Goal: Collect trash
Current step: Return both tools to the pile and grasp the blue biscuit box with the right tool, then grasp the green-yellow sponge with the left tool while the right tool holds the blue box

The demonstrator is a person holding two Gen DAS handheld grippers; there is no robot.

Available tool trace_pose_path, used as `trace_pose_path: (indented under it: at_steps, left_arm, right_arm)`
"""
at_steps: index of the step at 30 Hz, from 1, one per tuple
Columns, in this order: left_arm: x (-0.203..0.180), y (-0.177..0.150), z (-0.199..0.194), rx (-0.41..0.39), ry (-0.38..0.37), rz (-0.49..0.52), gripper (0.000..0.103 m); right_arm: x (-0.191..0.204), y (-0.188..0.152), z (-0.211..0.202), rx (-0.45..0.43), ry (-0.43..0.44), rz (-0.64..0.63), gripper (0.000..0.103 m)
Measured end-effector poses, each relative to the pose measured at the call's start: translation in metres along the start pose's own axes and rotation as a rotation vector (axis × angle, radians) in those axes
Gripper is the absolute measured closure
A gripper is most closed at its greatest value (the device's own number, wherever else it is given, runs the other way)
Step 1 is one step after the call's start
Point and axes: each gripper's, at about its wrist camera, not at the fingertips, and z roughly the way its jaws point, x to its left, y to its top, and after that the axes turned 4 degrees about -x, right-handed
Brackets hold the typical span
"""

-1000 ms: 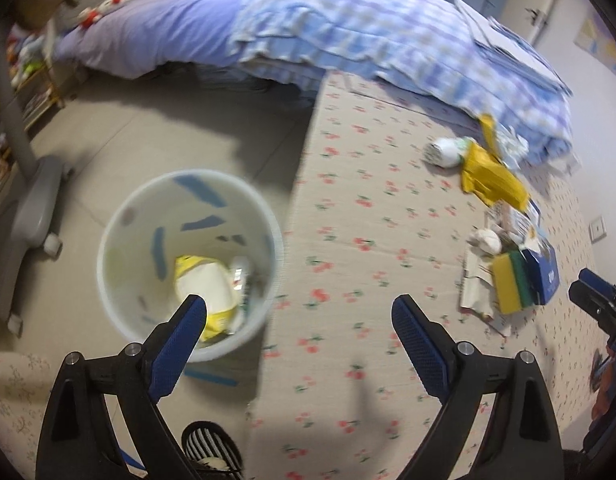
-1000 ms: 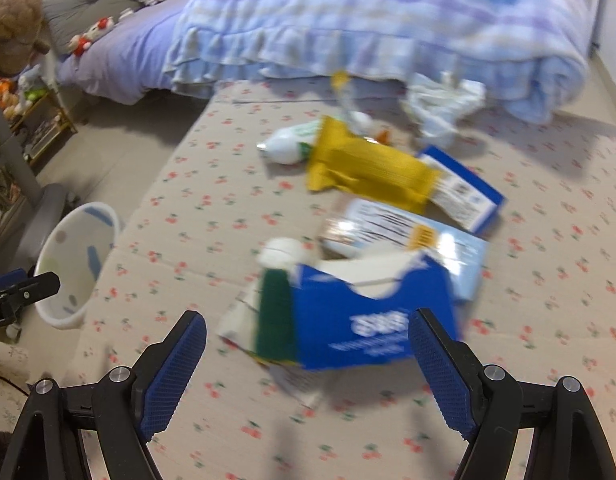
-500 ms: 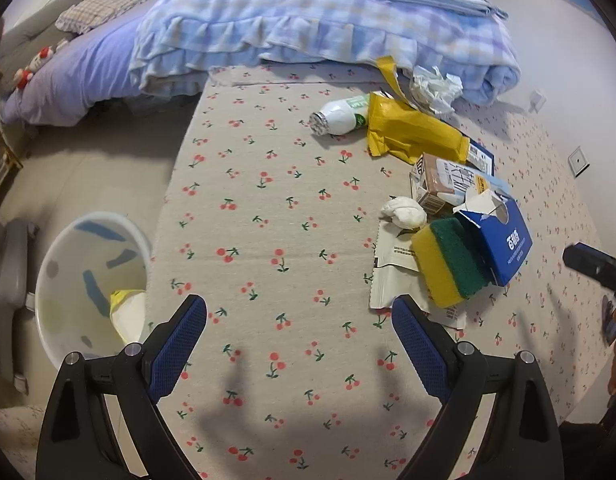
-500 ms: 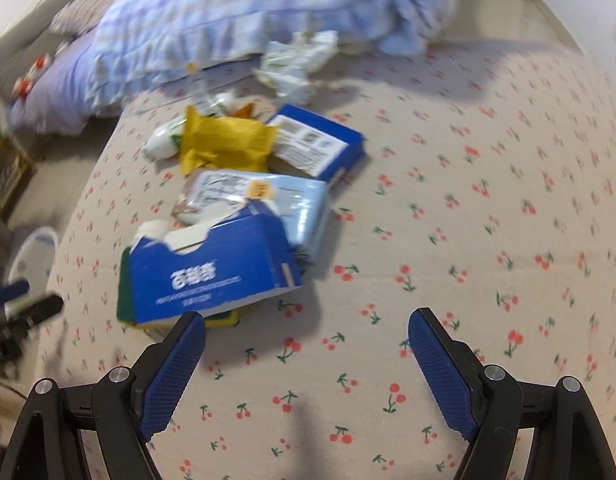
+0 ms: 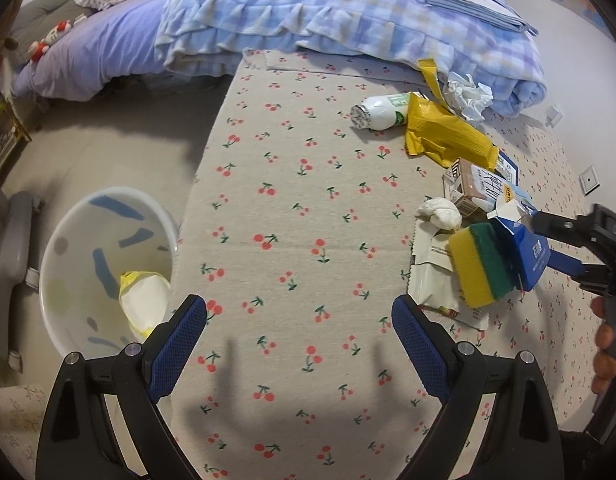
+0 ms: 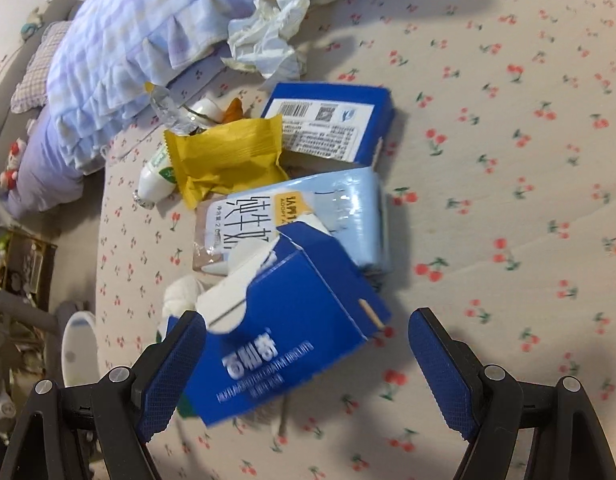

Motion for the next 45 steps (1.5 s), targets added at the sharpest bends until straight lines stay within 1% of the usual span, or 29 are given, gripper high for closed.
trace_pose_path:
  at_steps: [3,4,5,6,9,15,20,24,28,32,34,35,37,39,41,43,44,45]
  left_arm:
    - [0.005,-0.001,-0.003,-0.002,-0.008,-0.004,0.008]
    - [0.006,-0.001,-0.004,-0.003,-0.008,-0.003,0.008]
    - [0.007,-0.002,-0.004,-0.003,-0.009,-0.003,0.008]
    - [0.007,-0.002,-0.005,-0.003,-0.010,-0.003,0.008]
    - [0.005,-0.001,-0.007,-0.005,-0.020,-0.004,0.008]
    - [-0.018,0.001,-0.010,-0.016,-0.060,0.026,0.008]
    - [-0.048,0.000,-0.008,-0.022,-0.091,0.072,0.008]
    - [-0.078,0.002,-0.006,-0.040,-0.132,0.130,0.008]
    - [-0.104,0.005,0.001,-0.056,-0.158,0.179,0.008]
    - [-0.119,0.006,0.014,-0.040,-0.192,0.175,0.008]
    - [-0.123,0.006,0.021,-0.035,-0.213,0.157,0.008]
    - [-0.124,0.006,0.024,-0.034,-0.222,0.148,0.010]
    - [-0.126,0.006,0.029,-0.030,-0.241,0.127,0.018]
    - [-0.126,0.006,0.035,-0.019,-0.259,0.106,0.033]
    - [-0.125,0.005,0.039,-0.011,-0.280,0.085,0.038]
    - [-0.125,0.005,0.039,-0.023,-0.287,0.072,0.044]
    - [-0.125,0.006,0.038,-0.028,-0.290,0.074,0.051]
    - [-0.126,0.006,0.037,-0.038,-0.290,0.078,0.054]
  right_arm:
    - [-0.001,0.001,0.010,0.008,-0.022,0.016,0.017]
    - [-0.003,0.001,0.011,0.009,-0.015,0.027,0.019]
    - [-0.004,0.001,0.011,0.013,-0.007,0.040,0.026]
    - [-0.006,0.001,0.011,0.016,0.002,0.046,0.038]
    - [-0.007,0.000,0.007,0.019,0.030,0.043,0.042]
    - [-0.008,-0.004,-0.024,-0.027,0.041,-0.034,0.043]
    - [-0.028,-0.006,-0.058,-0.071,0.018,-0.083,0.043]
    - [-0.051,-0.009,-0.074,-0.092,-0.037,-0.114,0.043]
    - [-0.072,-0.010,-0.078,-0.087,-0.098,-0.130,0.043]
    - [-0.092,-0.014,-0.077,-0.068,-0.153,-0.148,0.043]
    - [-0.101,-0.016,-0.077,-0.056,-0.155,-0.141,0.043]
    - [-0.104,-0.016,-0.077,-0.051,-0.153,-0.137,0.043]
    - [-0.108,-0.016,-0.076,-0.044,-0.151,-0.132,0.043]
    - [-0.111,-0.016,-0.075,-0.039,-0.154,-0.134,0.043]
    - [-0.111,-0.015,-0.074,-0.037,-0.157,-0.136,0.043]
    - [-0.113,-0.015,-0.073,-0.033,-0.160,-0.139,0.043]
    - [-0.113,-0.014,-0.073,-0.031,-0.161,-0.139,0.043]
    - [-0.113,-0.014,-0.072,-0.030,-0.161,-0.139,0.043]
